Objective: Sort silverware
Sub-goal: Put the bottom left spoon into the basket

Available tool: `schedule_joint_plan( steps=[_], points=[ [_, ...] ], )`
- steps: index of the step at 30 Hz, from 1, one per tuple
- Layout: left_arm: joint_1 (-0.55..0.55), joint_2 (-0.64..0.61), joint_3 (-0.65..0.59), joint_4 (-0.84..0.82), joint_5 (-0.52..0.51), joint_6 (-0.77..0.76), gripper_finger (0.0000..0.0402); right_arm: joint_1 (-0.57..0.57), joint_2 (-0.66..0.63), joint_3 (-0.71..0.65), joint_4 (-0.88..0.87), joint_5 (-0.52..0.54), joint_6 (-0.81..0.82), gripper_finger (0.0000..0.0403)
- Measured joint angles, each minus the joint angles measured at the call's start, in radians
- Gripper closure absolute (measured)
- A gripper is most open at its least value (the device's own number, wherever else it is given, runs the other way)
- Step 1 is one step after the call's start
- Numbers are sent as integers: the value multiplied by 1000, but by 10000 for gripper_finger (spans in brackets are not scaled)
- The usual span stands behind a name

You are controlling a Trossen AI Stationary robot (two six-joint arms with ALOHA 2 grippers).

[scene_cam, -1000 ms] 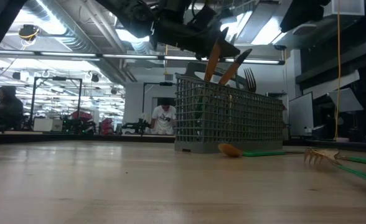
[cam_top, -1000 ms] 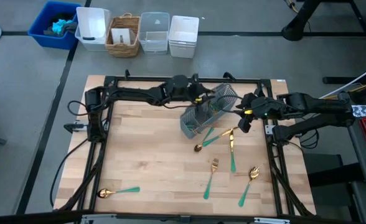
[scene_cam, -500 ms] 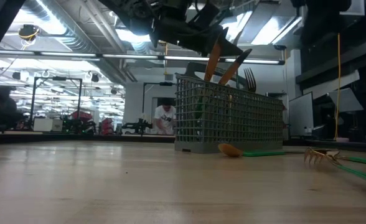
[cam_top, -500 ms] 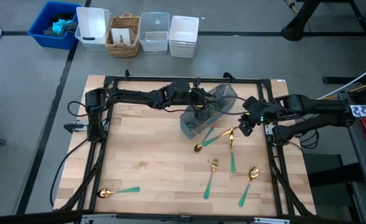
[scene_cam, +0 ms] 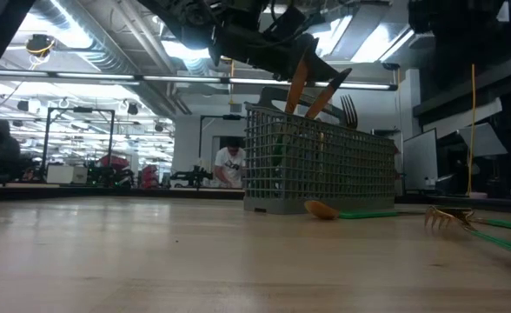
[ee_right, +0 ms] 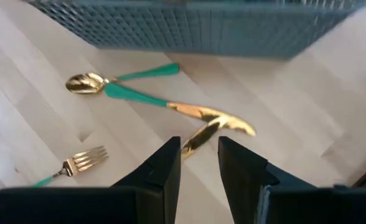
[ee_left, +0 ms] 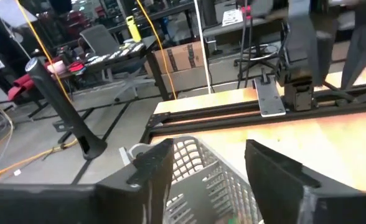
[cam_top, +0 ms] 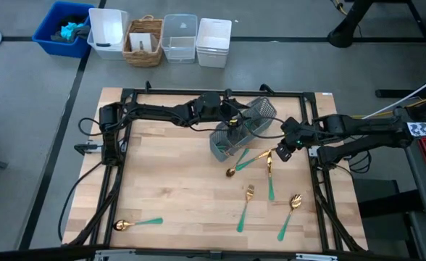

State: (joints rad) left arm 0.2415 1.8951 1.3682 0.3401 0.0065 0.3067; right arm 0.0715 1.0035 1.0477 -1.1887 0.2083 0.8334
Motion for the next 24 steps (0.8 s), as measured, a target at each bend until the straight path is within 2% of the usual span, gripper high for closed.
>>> schedule_joint_plan(
  steps=[4, 14, 17, 24],
  points=[
    [2, -1, 0, 0, 1, -35, 203, 0, 0, -73, 33, -28, 56, 292],
    [21, -45, -1, -52, 1, -127, 211, 0, 0, -273, 220, -134, 190, 292],
    [22, -97, -1, -145, 5, -152, 212, 1, 0, -334, 283, -166, 232, 292],
    [22, -230, -1, -502, 8, -219, 212, 1, 0, -409, 349, -261, 298, 292]
  ],
)
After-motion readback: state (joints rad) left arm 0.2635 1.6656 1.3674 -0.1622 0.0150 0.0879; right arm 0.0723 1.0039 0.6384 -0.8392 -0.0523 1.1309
